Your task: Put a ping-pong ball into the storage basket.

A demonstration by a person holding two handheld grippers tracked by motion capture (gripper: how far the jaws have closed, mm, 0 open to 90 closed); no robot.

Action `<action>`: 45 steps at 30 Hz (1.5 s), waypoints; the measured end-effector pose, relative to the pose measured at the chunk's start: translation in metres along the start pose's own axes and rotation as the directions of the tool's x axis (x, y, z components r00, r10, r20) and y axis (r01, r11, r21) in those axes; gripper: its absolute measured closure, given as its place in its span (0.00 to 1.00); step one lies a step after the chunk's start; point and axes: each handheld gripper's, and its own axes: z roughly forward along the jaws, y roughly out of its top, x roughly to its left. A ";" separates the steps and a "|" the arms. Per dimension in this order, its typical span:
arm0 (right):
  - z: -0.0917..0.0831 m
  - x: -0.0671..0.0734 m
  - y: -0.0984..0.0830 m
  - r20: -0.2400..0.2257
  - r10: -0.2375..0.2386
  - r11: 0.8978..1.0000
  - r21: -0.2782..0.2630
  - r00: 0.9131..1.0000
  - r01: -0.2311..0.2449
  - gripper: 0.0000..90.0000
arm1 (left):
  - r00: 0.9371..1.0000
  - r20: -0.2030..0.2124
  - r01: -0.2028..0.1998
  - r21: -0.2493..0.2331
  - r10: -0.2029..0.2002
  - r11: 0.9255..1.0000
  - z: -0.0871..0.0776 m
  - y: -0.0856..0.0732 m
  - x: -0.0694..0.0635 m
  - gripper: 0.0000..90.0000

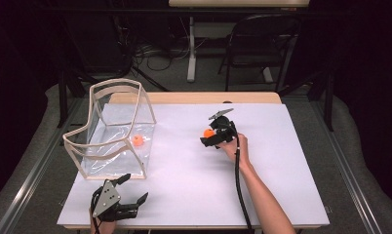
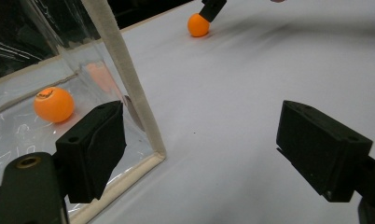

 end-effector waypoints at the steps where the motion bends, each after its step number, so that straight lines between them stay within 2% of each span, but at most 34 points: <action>1: 0.000 0.000 0.000 0.006 0.005 1.000 0.001 1.000 -0.005 0.12 | 1.000 0.000 0.000 -0.001 0.000 1.000 0.000 0.000 0.000 0.17; 9: 0.008 -0.003 -0.001 0.019 0.027 0.999 -0.029 0.999 -0.026 0.25 | 1.000 0.001 0.003 0.000 -0.003 1.000 0.000 0.000 0.000 0.17; 21: 0.018 -0.004 -0.003 0.027 0.045 0.999 -0.021 0.999 -0.044 0.44 | 1.000 -0.001 0.006 -0.004 -0.006 1.000 0.001 0.000 0.000 0.17; 33: 0.022 -0.005 -0.005 0.038 0.044 0.999 0.009 0.998 -0.044 0.52 | 1.000 0.000 0.006 -0.002 -0.006 1.000 0.001 -0.001 0.000 0.17; 36: 0.024 -0.005 -0.005 0.035 0.046 0.999 0.001 0.998 -0.046 0.55 | 1.000 0.000 0.006 -0.002 -0.006 1.000 0.001 -0.001 0.000 0.17; 42: 0.023 -0.004 -0.004 0.041 0.039 0.999 0.012 0.998 -0.040 0.56 | 1.000 0.000 0.007 -0.004 -0.007 1.000 0.000 -0.001 0.000 0.17; 45: 0.022 -0.004 -0.004 0.040 0.041 0.999 -0.001 0.998 -0.041 0.56 | 1.000 -0.001 0.006 -0.005 -0.006 1.000 0.000 -0.001 0.000 0.17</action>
